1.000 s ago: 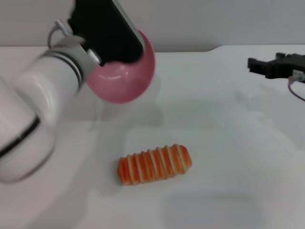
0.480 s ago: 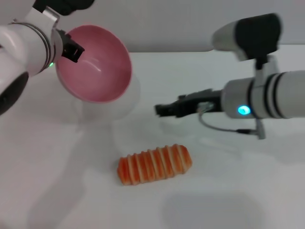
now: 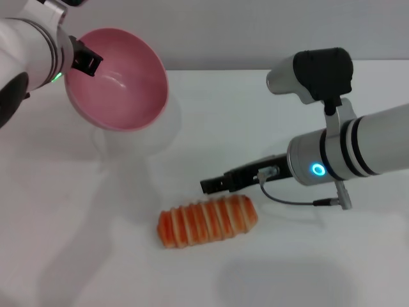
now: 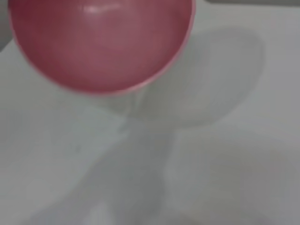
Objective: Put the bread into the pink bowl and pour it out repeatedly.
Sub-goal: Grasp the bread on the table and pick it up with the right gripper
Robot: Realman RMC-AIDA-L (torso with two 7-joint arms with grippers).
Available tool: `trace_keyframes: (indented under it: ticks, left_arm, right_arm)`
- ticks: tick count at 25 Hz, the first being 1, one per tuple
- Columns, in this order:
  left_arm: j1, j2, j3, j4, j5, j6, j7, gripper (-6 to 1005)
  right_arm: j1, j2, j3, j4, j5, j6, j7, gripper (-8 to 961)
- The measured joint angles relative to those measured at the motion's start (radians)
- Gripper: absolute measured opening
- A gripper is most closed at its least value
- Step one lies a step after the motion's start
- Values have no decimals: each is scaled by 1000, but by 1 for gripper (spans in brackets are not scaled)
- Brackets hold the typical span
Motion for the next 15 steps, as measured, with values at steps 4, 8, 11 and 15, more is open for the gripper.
trace_keyframes:
  ticks: [4, 8, 11, 15]
  left_arm:
    - [-10, 0, -12, -11, -1, 8, -1, 45]
    - [-22, 0, -21, -27, -7, 14, 0, 45]
    - [-24, 0, -22, -29, -12, 17, 1, 45]
    - [-25, 0, -21, -29, -19, 25, 3, 45]
  right_arm:
    - [-3, 1, 0, -9, 1, 31, 1, 702]
    - [-3, 3, -10, -9, 3, 33, 7, 698]
    - [-1, 4, -20, 1, 4, 25, 7, 694]
    - [7, 6, -33, 29, 5, 13, 4, 690]
